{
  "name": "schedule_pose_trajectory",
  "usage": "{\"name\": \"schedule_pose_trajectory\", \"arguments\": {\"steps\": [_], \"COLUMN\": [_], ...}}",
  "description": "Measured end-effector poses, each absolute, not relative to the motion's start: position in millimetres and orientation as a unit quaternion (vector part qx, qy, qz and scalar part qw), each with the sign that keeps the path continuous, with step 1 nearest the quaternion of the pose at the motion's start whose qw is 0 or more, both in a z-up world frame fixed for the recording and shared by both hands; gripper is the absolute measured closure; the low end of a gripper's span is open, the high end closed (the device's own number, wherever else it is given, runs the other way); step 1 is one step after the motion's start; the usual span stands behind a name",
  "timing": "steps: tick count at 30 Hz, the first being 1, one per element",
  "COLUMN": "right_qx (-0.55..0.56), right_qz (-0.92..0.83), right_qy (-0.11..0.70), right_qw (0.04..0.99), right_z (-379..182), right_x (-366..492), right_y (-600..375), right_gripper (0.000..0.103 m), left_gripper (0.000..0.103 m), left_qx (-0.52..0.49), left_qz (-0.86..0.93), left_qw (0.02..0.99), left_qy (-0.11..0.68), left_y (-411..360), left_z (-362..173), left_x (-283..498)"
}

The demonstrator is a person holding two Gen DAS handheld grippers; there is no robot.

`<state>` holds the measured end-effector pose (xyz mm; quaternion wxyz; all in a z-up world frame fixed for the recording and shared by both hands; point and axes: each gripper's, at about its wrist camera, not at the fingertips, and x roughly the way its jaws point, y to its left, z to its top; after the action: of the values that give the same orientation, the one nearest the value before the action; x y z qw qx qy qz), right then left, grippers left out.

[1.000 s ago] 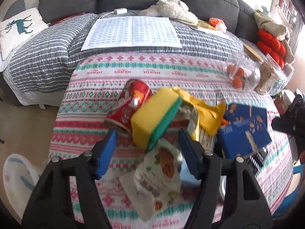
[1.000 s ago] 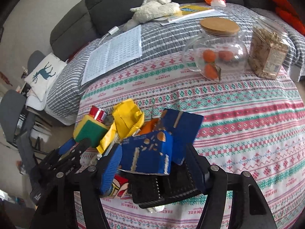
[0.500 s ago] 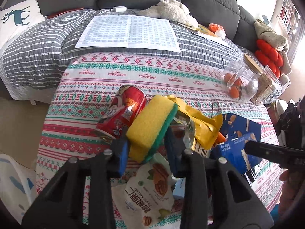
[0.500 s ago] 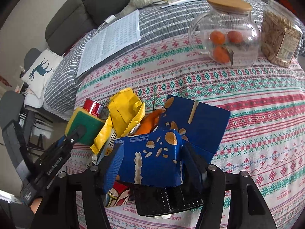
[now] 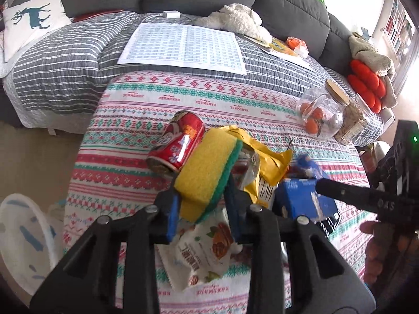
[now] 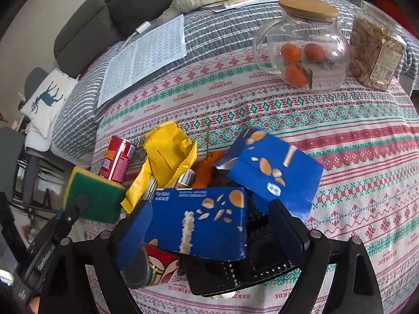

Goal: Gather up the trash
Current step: 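Carry the sponge with the left tool and the blue box with the right tool to the bin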

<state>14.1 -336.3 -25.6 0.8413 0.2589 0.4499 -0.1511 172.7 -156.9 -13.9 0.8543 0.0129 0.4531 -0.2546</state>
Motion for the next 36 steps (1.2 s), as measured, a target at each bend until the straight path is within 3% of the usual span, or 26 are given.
{"name": "schedule_pose_trajectory", "arguments": {"steps": [18, 28, 36], "right_qx": [0.131, 0.168, 0.145], "right_qz": [-0.217, -0.213, -0.165], "right_qy": [0.501, 0.451, 0.416], "right_qw": [0.827, 0.85, 0.882], "right_z": [-46.2, -9.8, 18.6], "right_x": [44.5, 8.3, -0.1], "right_y": [-294.6, -308.3, -257.8], "right_gripper": [0.007, 0.007, 0.007], "left_gripper": [0.07, 0.07, 0.07], "left_qx": [0.011, 0.0, -0.014], "left_qz": [-0.211, -0.198, -0.163], "left_qw": [0.867, 0.871, 0.881], "left_qy": [0.451, 0.449, 0.443], "left_y": [-93.9, -58.5, -2.2], "left_z": [3.9, 13.7, 19.3], "left_x": [159.4, 145.8, 136.1]}}
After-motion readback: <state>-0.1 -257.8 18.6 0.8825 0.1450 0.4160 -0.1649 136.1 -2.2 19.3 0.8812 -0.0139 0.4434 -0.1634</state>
